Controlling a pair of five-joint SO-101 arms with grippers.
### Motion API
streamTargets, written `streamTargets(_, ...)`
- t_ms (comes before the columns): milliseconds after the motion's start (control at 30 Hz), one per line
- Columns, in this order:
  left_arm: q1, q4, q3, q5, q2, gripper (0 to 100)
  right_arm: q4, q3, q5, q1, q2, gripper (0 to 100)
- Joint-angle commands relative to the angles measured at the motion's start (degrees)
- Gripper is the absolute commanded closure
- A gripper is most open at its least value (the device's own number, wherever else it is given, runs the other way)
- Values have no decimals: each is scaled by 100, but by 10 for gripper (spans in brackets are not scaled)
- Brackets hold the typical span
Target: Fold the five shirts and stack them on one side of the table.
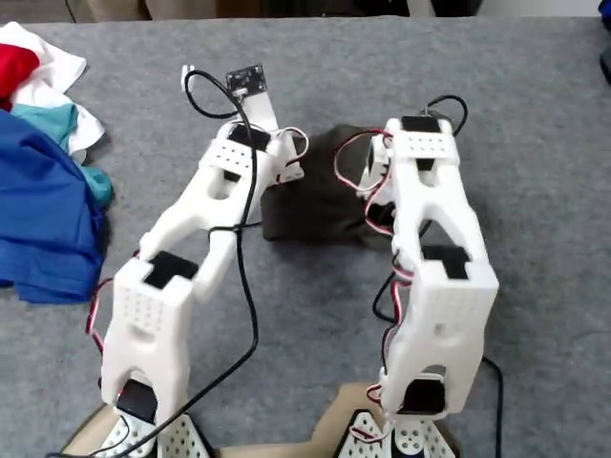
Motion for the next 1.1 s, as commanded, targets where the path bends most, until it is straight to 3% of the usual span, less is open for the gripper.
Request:
streamTargets(0, 18, -123, -1143, 26, 541, 980, -9, -505, -9, 242, 347, 992)
streamTargets(233, -9, 229, -3191, 26, 2123, 980, 79, -541, -9, 251, 831, 992)
streamTargets(367, -141, 1240, -4220, -97, 2730, 980, 404, -593, 0, 268, 1077, 992)
streamTargets(767, -211, 4352, -6681, -1538, 3134, 980, 501, -593, 123, 470, 1112, 992)
streamTargets(1067, -79, 4598, -6822, -1345, 3002, 980, 1222, -1174, 316, 488, 1112, 992)
